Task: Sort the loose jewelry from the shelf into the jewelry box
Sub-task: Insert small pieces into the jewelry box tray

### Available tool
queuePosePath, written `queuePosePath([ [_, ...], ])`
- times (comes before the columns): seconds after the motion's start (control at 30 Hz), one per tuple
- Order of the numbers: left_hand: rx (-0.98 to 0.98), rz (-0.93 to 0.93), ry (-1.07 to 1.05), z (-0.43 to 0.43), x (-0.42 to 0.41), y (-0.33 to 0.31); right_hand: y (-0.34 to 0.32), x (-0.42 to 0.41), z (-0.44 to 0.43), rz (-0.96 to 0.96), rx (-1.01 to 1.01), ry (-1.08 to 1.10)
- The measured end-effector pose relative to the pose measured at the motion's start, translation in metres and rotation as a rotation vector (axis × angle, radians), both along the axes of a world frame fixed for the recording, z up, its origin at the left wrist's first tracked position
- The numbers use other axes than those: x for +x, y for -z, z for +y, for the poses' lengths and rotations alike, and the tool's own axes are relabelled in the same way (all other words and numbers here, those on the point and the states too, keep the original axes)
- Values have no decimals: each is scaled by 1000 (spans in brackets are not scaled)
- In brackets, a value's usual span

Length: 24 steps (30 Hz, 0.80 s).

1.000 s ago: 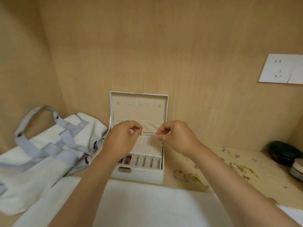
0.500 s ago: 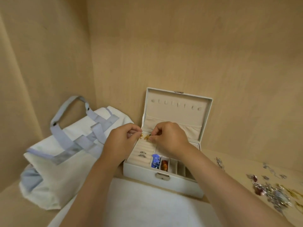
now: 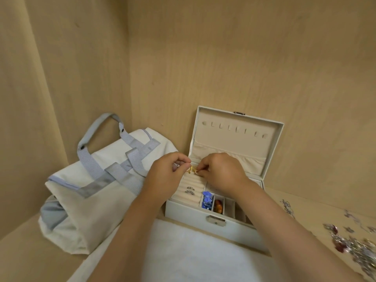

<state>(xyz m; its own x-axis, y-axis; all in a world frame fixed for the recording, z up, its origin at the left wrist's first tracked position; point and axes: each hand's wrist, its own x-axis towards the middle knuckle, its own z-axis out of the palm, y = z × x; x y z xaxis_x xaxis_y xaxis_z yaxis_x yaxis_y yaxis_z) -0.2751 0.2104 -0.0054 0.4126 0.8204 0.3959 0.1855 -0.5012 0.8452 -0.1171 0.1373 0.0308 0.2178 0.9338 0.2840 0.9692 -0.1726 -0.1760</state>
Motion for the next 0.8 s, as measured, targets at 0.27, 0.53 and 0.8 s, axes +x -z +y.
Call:
queuePosePath([
  [0.27,21,10,10,-1,1,1,-2,-5,0,-23,20,-11],
  [0.53,29,-1,8,0,1,2,-3,-10,1,-57,-77,-32],
  [0.8,-3,-33,29,-1,1,1,-2,-3,-5,11,-24,-25],
])
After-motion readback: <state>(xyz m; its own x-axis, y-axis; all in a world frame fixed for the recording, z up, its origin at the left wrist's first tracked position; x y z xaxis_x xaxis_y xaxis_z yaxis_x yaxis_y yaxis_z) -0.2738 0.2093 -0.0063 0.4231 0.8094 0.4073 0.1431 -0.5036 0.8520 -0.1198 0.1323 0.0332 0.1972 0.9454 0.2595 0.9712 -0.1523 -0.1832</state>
